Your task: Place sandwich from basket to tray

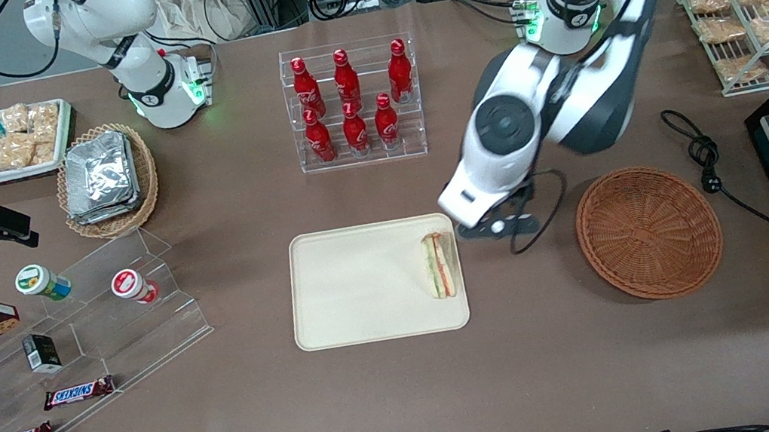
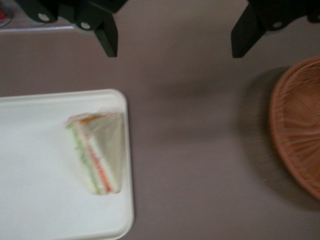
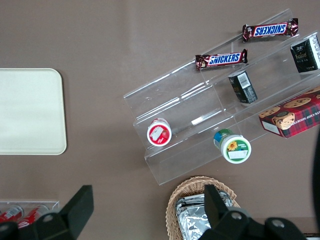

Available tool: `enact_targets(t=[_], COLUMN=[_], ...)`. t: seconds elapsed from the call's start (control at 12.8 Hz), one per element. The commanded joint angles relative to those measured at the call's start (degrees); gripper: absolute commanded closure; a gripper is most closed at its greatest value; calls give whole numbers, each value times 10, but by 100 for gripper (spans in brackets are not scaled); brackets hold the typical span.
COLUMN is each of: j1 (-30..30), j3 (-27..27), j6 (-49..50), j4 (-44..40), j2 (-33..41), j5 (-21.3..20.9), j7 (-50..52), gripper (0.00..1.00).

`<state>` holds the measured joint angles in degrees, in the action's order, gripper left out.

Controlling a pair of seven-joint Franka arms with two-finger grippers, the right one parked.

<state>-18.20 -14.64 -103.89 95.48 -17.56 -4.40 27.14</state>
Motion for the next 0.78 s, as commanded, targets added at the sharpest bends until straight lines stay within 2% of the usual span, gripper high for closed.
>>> enact_targets(t=[0.0, 0.39, 0.7], j1=[67, 212, 229], j3=[2, 2, 1], j6=[66, 125, 127], j4=[16, -80, -115], j2=[61, 41, 30], j5=[9, 12, 4], j7=[-75, -89, -85], gripper=[0, 0, 0])
